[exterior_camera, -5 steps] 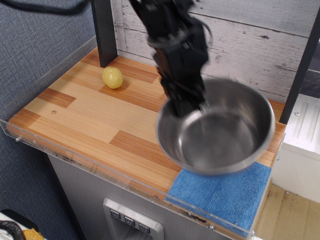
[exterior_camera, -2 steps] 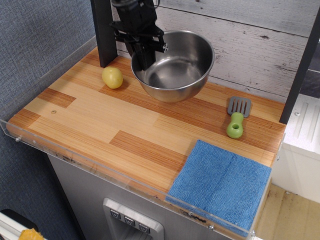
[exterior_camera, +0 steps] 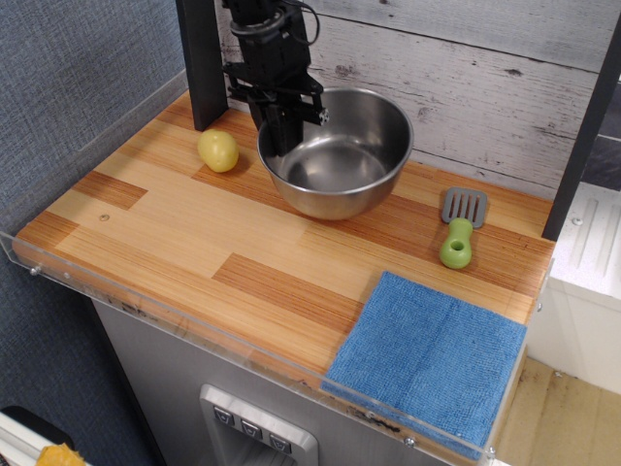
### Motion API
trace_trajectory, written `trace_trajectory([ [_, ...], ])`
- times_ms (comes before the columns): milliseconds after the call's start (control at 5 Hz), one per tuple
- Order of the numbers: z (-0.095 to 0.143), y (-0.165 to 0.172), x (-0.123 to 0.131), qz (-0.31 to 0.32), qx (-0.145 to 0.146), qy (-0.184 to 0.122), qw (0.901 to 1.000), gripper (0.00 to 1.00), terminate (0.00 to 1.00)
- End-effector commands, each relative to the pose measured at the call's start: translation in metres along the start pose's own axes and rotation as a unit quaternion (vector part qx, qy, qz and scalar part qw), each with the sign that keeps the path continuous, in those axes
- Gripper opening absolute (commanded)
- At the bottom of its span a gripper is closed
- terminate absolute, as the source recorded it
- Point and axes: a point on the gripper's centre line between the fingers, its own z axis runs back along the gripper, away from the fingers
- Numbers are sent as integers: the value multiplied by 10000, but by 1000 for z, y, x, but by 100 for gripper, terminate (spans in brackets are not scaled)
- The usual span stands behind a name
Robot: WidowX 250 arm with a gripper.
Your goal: Put the bowl between the potato and spatula
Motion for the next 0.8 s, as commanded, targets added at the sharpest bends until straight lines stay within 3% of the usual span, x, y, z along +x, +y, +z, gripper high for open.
trace_trajectory([
  [0, -3, 2, -18, -59, 302, 118, 9995, 0, 0],
  [200, -4, 5, -18, -61, 306, 174, 9994, 0, 0],
  [400, -2, 6, -19, -73, 320, 178, 9993, 100, 0],
  [600, 9, 4, -22, -88, 401, 2, 9992, 100, 0],
])
